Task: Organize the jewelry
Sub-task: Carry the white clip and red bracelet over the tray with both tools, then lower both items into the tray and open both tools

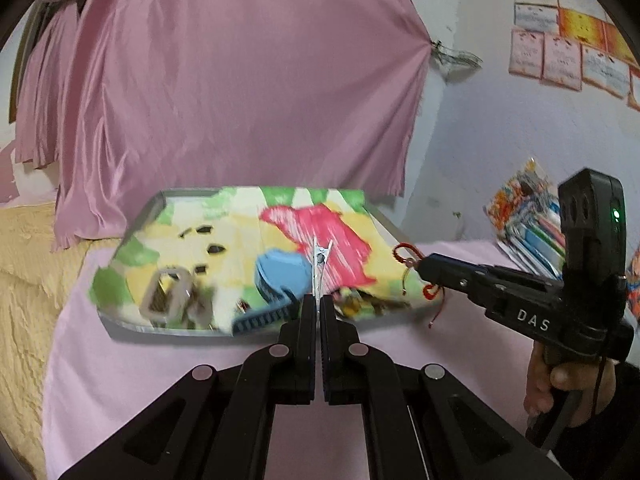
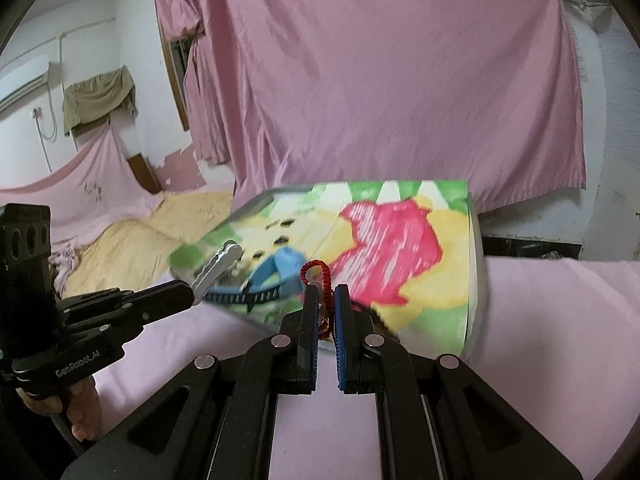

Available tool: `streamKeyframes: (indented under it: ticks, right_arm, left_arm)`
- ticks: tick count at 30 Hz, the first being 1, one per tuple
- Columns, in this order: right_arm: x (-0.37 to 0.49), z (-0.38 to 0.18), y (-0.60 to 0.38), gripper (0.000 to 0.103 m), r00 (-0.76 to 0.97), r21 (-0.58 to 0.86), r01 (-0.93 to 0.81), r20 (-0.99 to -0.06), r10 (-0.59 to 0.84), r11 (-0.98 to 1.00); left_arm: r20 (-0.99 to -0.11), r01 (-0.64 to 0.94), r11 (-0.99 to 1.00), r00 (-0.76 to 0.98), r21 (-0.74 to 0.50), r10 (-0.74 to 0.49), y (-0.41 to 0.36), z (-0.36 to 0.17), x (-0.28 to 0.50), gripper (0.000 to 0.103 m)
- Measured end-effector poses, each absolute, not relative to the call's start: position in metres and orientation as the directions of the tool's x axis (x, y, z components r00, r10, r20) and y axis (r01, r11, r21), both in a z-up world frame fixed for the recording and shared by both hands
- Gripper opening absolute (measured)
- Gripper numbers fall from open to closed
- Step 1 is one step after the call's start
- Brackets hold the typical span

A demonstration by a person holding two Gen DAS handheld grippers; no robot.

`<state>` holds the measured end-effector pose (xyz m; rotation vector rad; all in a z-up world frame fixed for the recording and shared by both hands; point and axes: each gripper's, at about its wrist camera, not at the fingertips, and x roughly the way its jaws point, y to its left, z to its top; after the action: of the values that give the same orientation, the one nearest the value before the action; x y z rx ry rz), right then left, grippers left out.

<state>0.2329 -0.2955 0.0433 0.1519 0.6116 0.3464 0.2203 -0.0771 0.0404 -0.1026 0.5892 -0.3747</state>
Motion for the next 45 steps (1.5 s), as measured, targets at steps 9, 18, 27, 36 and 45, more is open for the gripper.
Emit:
streamKeyframes:
  ticks: [9,18,27,36,45]
  right_arm:
    - [0.272,0.030,-0.281,0.007,0.748,0.269,-0.251,-0.556,0.363,0.930]
    - [0.299,0.000,-0.272,0.007,0.710,0.240,-0.186,-0.638,0.300,0.953]
    - [0.310,-0.011,-0.275,0.007,0.681,0.269,-0.161,-0.666,0.304,0.950]
    - [0.313,-0.014,-0.275,0.008,0.673,0.257,-0.149,-0.681,0.289,0.955]
    - [0.310,-0.010,-0.274,0.009,0.692,0.224,-0.141,-0.674,0.258,0.964]
  left_arm:
    - [-0.536,0.250,0.947,0.781,-0.201,-0.320,-0.064,0.033,0.262,0.002]
    - [-0.603,0.178,0.953,0.743,-0.244,-0.292,-0.054,0.010,0.293,0.002]
    - [-0.638,0.167,0.955,0.714,-0.245,-0.289,-0.055,0.000,0.298,0.003]
    - [-0.636,0.145,0.955,0.718,-0.260,-0.282,-0.051,-0.001,0.300,0.003]
    - [-0.593,0.143,0.948,0.750,-0.285,-0.292,-0.044,0.005,0.296,0.004]
